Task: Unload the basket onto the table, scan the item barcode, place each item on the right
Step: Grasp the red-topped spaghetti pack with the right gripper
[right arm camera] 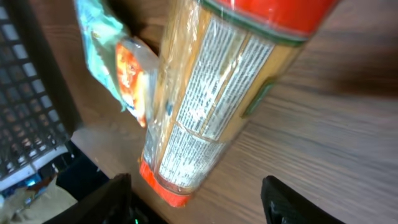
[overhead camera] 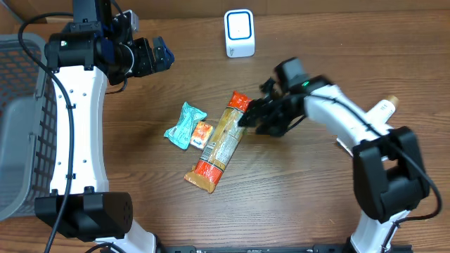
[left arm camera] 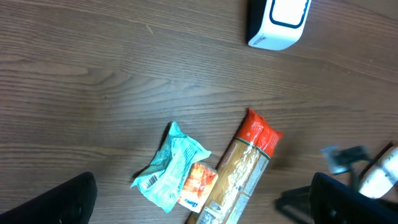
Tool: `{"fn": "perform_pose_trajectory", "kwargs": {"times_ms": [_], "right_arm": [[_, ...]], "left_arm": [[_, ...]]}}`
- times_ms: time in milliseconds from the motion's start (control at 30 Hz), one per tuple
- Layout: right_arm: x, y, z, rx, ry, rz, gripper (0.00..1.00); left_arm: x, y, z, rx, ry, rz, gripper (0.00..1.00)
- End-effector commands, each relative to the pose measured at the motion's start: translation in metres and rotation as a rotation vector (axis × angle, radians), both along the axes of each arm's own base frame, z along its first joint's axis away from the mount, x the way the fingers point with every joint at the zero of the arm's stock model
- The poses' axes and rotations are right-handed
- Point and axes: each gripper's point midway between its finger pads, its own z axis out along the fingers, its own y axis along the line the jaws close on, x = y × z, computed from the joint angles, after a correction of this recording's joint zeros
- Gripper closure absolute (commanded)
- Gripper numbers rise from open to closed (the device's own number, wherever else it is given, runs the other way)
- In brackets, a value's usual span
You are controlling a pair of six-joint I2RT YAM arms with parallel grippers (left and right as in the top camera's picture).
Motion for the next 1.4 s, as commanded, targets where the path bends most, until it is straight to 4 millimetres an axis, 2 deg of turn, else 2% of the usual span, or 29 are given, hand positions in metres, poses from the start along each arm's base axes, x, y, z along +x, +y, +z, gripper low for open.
{"fn": "perform_pose_trajectory", "kwargs": {"times_ms": [0, 100, 200, 367, 433, 533, 733, 833, 933, 1033, 1133, 1233, 1367], "right_arm": [[-0.011, 0.009, -0.017, -0.076, 0.085, -0.149, 0.34], [-0.023, 0.022, -0.033, -0.095, 0.108, -0.196, 0.39], [-0.036, 0.035, -0.047, -0.098, 0.117, -0.229, 0.49], [-0.043, 0.052, -0.063, -0.126, 0.045, -0.281, 0.49], [-0.041, 0.051, -0.069, -0.160, 0.010, -0.325, 0.45], [-0.037, 0.050, -0.077, -0.199, -0.031, -0.363, 0.45], [-0.047, 0.050, -0.099, -0.229, 0.017, -0.342, 0.65], [-0.049, 0.052, -0.101, -0.216, 0.037, -0.327, 0.75], [-0.045, 0.063, -0.087, -0.135, -0.011, -0.218, 0.86], [-0.037, 0.073, -0.057, -0.013, -0.064, -0.092, 0.92], [-0.033, 0.078, -0.015, 0.152, -0.138, 0.053, 0.96], [-0.028, 0.070, 0.031, 0.309, -0.192, 0.124, 0.96], [-0.017, 0.044, 0.081, 0.401, -0.235, 0.091, 0.96]], "left_arm": [[0.002, -0.001, 0.007, -0.012, -0.017, 0.003, 0.00], [0.002, -0.001, 0.007, -0.012, -0.017, 0.003, 0.00], [0.002, -0.001, 0.007, -0.012, -0.017, 0.003, 0.00], [0.002, -0.001, 0.007, -0.012, -0.017, 0.004, 0.00], [0.002, -0.001, 0.007, -0.012, -0.017, 0.003, 0.00], [0.002, -0.001, 0.007, -0.012, -0.017, 0.004, 0.00], [0.002, -0.001, 0.007, -0.012, -0.017, 0.004, 0.00], [0.002, -0.001, 0.006, -0.012, -0.017, 0.004, 0.00], [0.002, -0.001, 0.007, -0.012, -0.017, 0.003, 0.00], [0.002, -0.001, 0.007, -0.012, -0.017, 0.004, 0.00], [0.002, -0.001, 0.006, -0.012, -0.017, 0.004, 0.00], [0.002, -0.001, 0.007, -0.012, -0.017, 0.003, 0.00], [0.002, -0.001, 0.007, -0.012, -0.017, 0.003, 0.00]]}}
